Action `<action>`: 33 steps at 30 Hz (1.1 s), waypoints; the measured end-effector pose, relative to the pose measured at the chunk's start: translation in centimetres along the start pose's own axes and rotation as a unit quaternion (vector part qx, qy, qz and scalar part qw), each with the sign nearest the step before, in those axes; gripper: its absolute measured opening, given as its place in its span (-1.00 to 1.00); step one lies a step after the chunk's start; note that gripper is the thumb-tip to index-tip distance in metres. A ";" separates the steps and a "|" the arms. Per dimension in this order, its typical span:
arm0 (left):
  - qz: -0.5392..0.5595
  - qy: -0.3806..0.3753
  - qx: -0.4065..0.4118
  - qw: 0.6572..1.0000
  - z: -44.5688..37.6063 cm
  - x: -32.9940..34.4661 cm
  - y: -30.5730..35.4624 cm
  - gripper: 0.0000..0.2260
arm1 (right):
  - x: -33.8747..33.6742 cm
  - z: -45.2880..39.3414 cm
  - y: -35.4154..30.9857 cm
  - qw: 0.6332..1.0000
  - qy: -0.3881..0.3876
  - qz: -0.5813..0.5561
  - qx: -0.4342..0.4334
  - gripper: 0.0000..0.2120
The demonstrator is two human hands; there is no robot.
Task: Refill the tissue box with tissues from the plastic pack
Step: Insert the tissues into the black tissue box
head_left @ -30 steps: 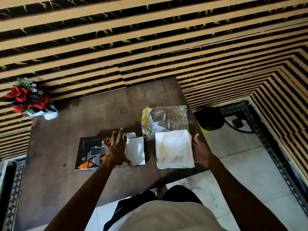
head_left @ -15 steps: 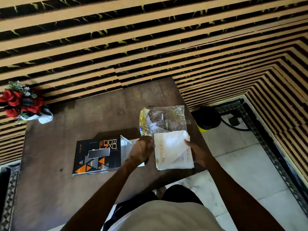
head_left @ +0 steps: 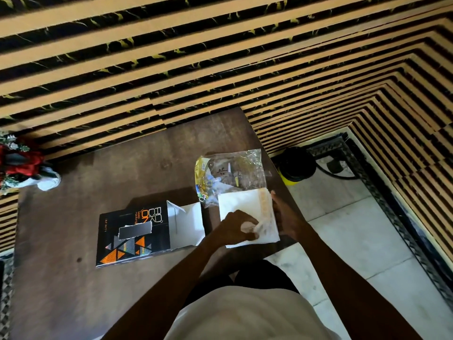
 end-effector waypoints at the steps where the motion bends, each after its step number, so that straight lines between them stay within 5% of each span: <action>1: -0.029 -0.003 0.006 1.000 0.1 0.6 -0.6 -0.56 | 0.3 0.3 -0.3 1.000 -0.013 0.001 0.008 -0.37; 3: -0.078 0.000 0.021 0.997 0.2 1.4 -1.3 -0.51 | 0.5 0.6 -0.4 1.000 -0.024 0.010 0.015 -0.48; 7: -0.136 -0.008 0.045 0.990 0.7 1.5 -0.9 -0.64 | 0.4 0.1 0.0 0.988 0.007 0.153 -0.022 -0.28; 17: 0.038 0.029 0.013 0.999 2.7 -1.5 -1.1 -0.88 | 1.1 1.2 0.0 0.980 -0.029 0.194 -0.024 -0.62; 20: 0.102 0.137 -0.011 0.985 4.9 -5.3 -1.1 -0.85 | 1.0 2.1 0.1 0.980 -0.030 0.191 -0.051 -0.56; 23: -0.076 0.330 -0.001 0.941 7.4 -9.9 -3.5 -0.83 | 1.1 3.5 -0.4 0.975 -0.020 0.196 -0.099 -0.57; 27: -0.222 0.327 -0.124 0.910 10.0 -13.7 -8.2 -0.73 | 2.5 4.9 -1.7 0.986 -0.046 0.084 -0.140 -0.48; 28: -0.254 0.308 -0.125 0.908 10.6 -14.1 -9.2 -0.67 | 4.7 5.5 -2.1 0.989 -0.005 0.047 -0.137 -0.45; 30: -0.296 0.278 -0.112 0.907 11.1 -14.5 -10.4 -0.59 | 8.6 5.5 -2.0 0.970 0.205 -0.049 -0.119 -0.53; 33: -0.307 0.234 -0.089 0.918 10.9 -14.2 -10.6 -0.57 | 14.0 5.0 -1.9 0.934 0.307 -0.126 -0.131 -0.55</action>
Point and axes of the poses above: each hand's wrist, its own z-axis away from the middle knuckle, its own x-axis out of the palm, y = z × x, the point moved 2 cm from there along -z, towards the middle knuckle, and after that the axes turned 4 degrees about -x, right-handed, at the moved point
